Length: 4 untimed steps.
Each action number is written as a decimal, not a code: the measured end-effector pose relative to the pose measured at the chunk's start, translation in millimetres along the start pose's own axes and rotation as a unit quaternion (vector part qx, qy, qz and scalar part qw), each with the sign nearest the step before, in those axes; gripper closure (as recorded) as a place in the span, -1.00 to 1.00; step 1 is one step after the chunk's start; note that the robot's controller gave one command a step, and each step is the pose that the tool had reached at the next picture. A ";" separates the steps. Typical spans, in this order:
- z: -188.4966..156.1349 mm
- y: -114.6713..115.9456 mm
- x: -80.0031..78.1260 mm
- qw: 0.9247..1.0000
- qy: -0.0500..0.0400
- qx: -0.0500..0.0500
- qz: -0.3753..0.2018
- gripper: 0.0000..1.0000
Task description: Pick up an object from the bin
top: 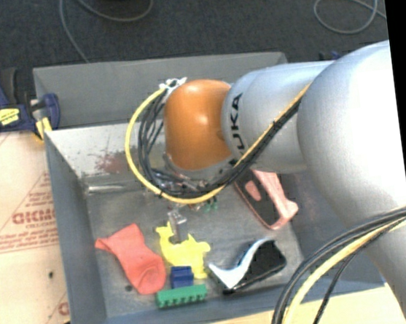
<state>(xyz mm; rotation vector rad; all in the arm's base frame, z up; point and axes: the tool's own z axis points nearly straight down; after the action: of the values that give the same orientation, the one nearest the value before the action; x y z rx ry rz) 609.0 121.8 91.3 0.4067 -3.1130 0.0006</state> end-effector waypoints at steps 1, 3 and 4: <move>23.2 -39.0 47.1 0.996 -0.002 0.000 0.093 1.00; -18.0 -41.8 48.3 0.996 0.002 0.000 0.092 1.00; -101.1 -44.7 67.7 0.994 0.001 -0.001 0.113 1.00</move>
Offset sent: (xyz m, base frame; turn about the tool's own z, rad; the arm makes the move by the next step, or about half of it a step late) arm 0.0000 0.0000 0.0000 0.0000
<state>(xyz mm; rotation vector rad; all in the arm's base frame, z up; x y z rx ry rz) 555.2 61.3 192.5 0.0512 -3.1377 -0.0013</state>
